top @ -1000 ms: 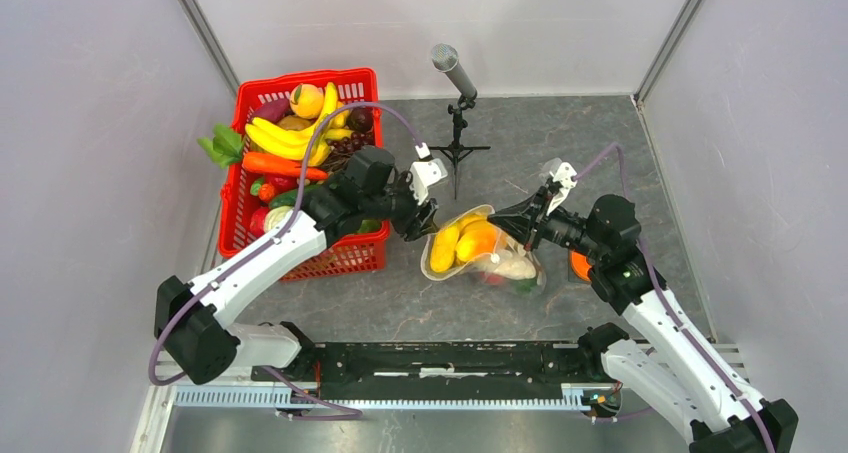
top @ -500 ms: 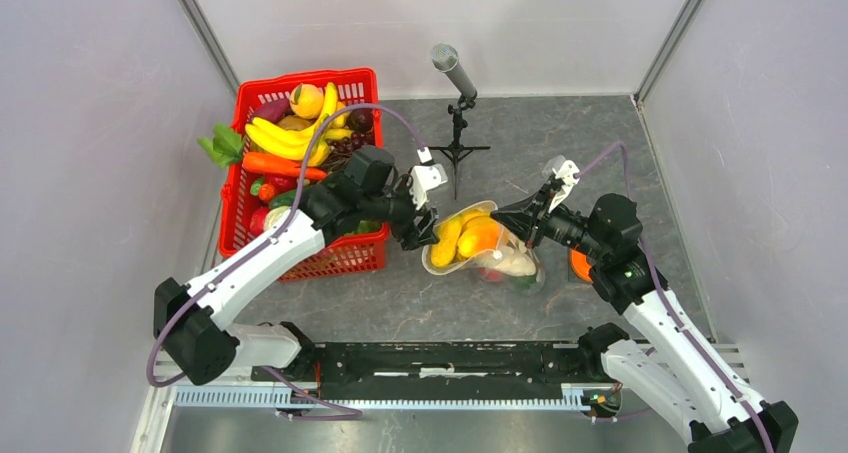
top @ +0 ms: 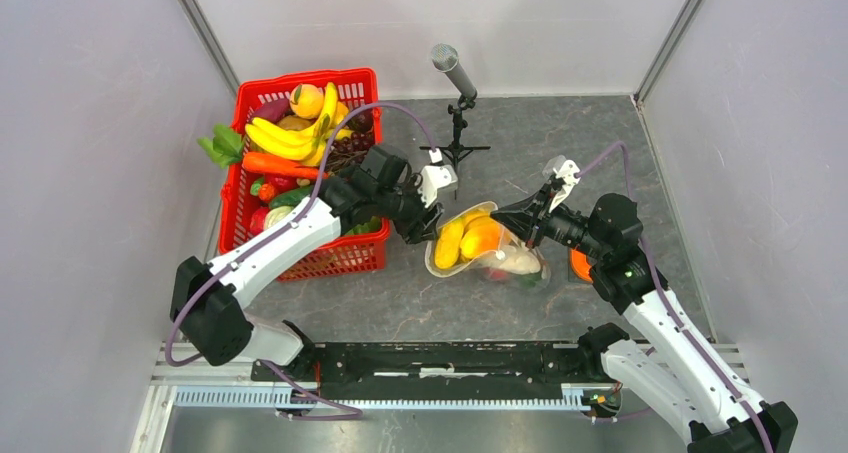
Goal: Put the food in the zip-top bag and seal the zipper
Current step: Zip the zipper food storage bag at the center of the board.
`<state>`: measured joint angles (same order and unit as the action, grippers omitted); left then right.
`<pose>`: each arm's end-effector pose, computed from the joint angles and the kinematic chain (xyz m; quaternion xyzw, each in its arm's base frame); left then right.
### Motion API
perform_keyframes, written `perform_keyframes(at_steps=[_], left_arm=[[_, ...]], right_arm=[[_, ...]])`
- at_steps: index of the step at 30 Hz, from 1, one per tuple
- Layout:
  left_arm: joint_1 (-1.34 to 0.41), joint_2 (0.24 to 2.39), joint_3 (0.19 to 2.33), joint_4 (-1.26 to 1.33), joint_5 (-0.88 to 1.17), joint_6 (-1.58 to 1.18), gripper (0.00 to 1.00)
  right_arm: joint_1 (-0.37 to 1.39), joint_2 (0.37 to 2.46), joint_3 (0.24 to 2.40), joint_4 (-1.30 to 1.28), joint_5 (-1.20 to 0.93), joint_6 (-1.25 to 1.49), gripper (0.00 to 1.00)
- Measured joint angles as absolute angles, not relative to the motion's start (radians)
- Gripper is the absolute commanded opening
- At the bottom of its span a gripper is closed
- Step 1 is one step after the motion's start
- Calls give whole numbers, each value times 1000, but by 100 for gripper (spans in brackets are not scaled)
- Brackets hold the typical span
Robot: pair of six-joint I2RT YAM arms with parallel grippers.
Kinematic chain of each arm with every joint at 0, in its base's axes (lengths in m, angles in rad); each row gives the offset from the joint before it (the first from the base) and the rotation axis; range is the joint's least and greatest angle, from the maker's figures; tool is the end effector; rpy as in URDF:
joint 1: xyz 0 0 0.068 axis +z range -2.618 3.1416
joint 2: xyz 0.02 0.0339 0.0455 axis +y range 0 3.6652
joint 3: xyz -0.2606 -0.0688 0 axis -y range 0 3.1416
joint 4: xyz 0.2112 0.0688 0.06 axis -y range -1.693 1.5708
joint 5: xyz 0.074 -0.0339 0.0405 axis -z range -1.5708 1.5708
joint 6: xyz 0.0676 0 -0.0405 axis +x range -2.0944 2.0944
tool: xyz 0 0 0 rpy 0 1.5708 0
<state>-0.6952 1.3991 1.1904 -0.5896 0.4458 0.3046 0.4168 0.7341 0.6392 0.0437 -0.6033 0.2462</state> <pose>0.2031 -0.2073 0.2885 0.5061 0.7529 -0.2722 0.3207 0.1417 0.1047 0.3212 -0.2629 0.6723 0.4177 0.5518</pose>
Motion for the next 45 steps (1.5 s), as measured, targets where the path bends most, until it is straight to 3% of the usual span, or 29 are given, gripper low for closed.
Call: perform_keyframes(at_steps=[10,14,19,21,23,26,32,37,45], left_arm=[[-695,1402,1190,-555,437,304,34],[-695,1402,1175,-502,424,291,39],[-695,1399,1117,-402,406,244,33],[-696,1399,1105,-382,397,236,36],[-696,1399,1101,-358,394,229,46],[-696,1399,1099,-324,398,221,43],[-696,1400,1093,-290,422,218,25],[-696,1400,1093,-299,426,217,3],[-697,1386,1103,-330,412,149,2]], right_arm=[[416,734,639,51,-609,254,0],[416,736,639,73,-631,274,0],[416,738,636,113,-655,310,0],[416,738,630,133,-660,322,0],[416,738,623,143,-665,332,0],[415,738,615,150,-676,344,0],[414,738,603,164,-685,355,0],[414,738,596,167,-683,355,0],[414,757,557,212,-649,405,0]])
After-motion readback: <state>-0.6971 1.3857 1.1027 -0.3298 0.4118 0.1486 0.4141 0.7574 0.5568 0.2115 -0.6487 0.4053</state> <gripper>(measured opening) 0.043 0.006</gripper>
